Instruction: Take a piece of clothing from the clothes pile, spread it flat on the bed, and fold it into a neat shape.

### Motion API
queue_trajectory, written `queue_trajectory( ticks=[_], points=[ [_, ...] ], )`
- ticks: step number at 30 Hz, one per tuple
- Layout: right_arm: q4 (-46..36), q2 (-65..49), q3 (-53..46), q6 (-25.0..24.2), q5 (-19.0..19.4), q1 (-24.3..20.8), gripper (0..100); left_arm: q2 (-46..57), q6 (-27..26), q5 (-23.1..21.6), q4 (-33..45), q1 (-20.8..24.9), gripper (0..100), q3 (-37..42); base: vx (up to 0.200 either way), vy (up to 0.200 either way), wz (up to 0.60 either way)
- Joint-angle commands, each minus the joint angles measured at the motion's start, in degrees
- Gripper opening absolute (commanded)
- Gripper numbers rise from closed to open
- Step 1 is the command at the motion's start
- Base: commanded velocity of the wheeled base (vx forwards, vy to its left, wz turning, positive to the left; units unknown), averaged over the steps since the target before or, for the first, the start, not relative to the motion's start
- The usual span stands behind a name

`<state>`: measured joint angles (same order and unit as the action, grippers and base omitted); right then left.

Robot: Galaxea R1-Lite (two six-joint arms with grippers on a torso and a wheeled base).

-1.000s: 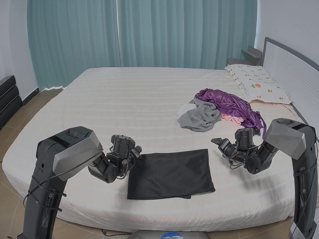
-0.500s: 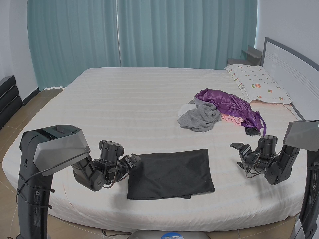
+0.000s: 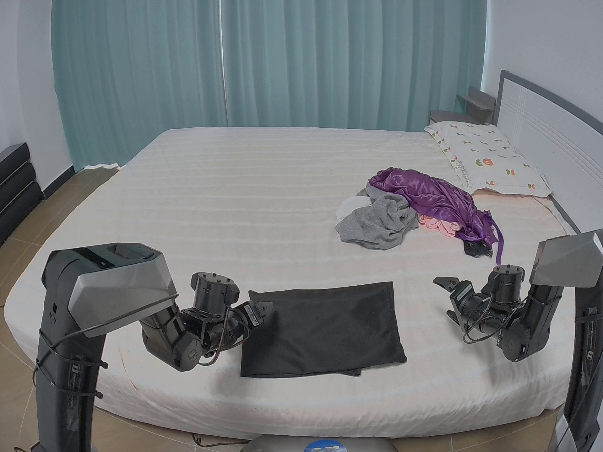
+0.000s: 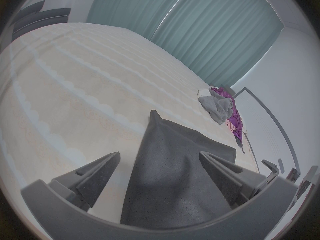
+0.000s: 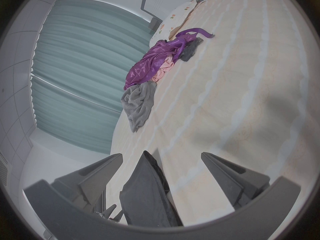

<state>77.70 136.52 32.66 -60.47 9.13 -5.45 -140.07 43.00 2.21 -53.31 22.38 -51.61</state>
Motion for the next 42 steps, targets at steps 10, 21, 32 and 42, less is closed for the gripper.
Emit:
queue_trajectory(
  ticks=[10,21,32,42],
  points=[
    [0.3,1.2,-0.5,0.3,-0.2,-0.4,100,-2.7,-4.5,0.7,-0.1,0.5,100,-0.4,0.0,0.0,0.0],
    [0.3,1.3,-0.4,0.3,-0.2,-0.4,100,-3.3,-4.7,1.0,-0.1,1.2,100,-1.0,0.0,0.0,0.0],
    [0.3,1.3,-0.5,0.3,-0.2,-0.4,100,-3.3,-4.5,1.0,0.0,1.6,0,-1.4,0.0,0.0,0.0],
    [0.3,1.3,-0.5,0.3,-0.2,-0.4,100,-3.0,-4.3,1.5,-0.1,1.6,0,-1.0,0.0,0.0,0.0]
  ],
)
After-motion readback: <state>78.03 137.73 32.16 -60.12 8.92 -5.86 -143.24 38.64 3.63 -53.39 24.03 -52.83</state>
